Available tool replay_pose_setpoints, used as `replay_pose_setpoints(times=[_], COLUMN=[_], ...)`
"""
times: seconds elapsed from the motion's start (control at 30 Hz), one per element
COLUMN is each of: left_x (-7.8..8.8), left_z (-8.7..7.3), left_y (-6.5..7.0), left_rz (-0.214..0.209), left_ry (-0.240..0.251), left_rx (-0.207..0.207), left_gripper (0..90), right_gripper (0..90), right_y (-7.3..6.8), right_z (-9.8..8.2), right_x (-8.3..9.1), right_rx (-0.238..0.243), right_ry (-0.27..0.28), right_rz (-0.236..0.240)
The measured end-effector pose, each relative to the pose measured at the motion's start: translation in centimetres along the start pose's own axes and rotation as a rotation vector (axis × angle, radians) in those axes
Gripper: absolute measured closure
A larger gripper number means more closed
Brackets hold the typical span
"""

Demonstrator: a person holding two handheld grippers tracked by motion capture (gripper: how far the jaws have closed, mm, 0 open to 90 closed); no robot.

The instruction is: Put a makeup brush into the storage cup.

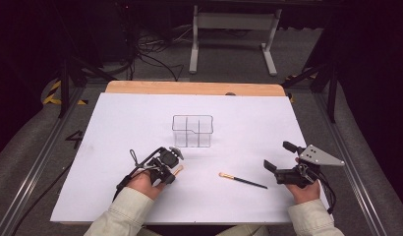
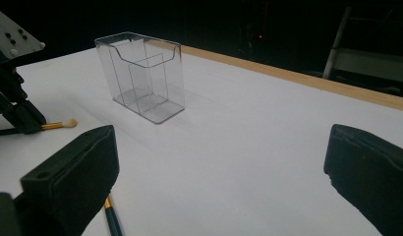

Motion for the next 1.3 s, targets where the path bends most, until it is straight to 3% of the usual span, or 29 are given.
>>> replay_pose_setpoints(times=[0.23, 0.4, 0.7, 0.93, 1.13, 1.3], left_x=[0.0, -0.1, 0.2, 1.5, 2.9, 4.8], left_z=[0.3, 0.5, 0.2, 0.3, 0.7, 1.2], left_y=[-0.2, -0.2, -0.3, -0.1, -0.1, 0.3], left_rz=[-0.045, -0.047, -0.066, -0.083, -0.101, -0.15], left_ry=[-0.062, -0.101, -0.08, -0.037, -0.014, 0.023], left_rx=[-0.039, -0.068, -0.093, -0.117, -0.162, -0.225], left_gripper=[82.7, 82.8, 83.1, 83.1, 83.1, 83.1], right_gripper=[0.6, 0.6, 0.6, 0.6, 0.6, 0.6], right_y=[0.0, 0.0, 0.0, 0.1, 0.1, 0.1], right_z=[0.0, -0.1, -0.1, -0.2, -0.2, -0.3], right_x=[0.0, 0.0, 0.0, -0.1, 0.0, 0.0], right_rx=[0.001, 0.0, 0.0, 0.002, 0.003, 0.004], right_ry=[-0.002, -0.006, -0.005, -0.011, -0.013, -0.015], right_rz=[0.002, 0.001, -0.002, -0.006, -0.009, -0.007])
Point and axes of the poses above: each handheld gripper's, and its own axes: x roughly backward along the jaws, z roughly out of its top, y roughly to its right, the point moved 10 cm from there along -x, roughly forward along the jaws, and after that the axes turned 14 degrees about -x, right-handed, at the moved point
